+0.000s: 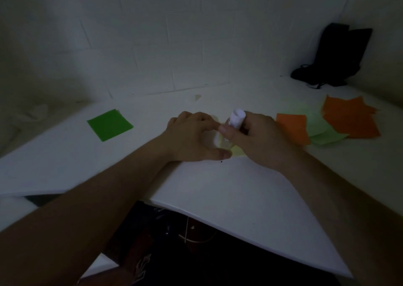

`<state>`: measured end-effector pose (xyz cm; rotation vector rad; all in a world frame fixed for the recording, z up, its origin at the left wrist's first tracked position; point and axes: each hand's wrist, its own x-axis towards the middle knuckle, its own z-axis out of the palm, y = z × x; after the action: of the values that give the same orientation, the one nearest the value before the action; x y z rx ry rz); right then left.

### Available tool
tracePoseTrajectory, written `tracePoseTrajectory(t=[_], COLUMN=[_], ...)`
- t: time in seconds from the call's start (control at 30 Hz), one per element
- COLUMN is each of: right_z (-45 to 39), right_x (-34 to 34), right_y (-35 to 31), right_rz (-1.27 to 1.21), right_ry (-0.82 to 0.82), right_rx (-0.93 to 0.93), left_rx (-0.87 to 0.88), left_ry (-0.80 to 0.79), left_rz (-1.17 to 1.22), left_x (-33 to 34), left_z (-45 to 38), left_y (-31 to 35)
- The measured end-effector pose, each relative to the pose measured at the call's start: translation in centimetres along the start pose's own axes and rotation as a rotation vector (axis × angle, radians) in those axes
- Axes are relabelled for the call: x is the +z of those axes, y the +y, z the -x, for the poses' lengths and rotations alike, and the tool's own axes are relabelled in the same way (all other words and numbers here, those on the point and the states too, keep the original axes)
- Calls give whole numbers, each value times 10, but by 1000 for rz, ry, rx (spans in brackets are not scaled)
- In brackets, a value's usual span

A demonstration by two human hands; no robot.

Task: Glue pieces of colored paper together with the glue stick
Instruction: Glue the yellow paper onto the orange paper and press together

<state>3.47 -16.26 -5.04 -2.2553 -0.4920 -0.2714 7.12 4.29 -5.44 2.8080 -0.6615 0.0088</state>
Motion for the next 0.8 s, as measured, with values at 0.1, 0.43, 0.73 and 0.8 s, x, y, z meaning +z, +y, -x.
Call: tracePoseTrajectory(t=[0.1, 0.43, 0.73, 0.8], right_z=[-1, 0, 5, 6], right_x=[1, -1, -18, -20], right_y=[2, 2, 9, 12], right_rz=[45, 111, 189, 211], right_ry=[-30, 3, -12, 9], right_rx=[-11, -1, -5, -21], left_rx=[-25, -66, -65, -56], left_ry=[-70, -90, -122, -117], left_rz=[55, 149, 210, 225], left_x=[-8, -11, -19, -19], left_z=[0, -2, 0, 0], left_y=[0, 0, 3, 3])
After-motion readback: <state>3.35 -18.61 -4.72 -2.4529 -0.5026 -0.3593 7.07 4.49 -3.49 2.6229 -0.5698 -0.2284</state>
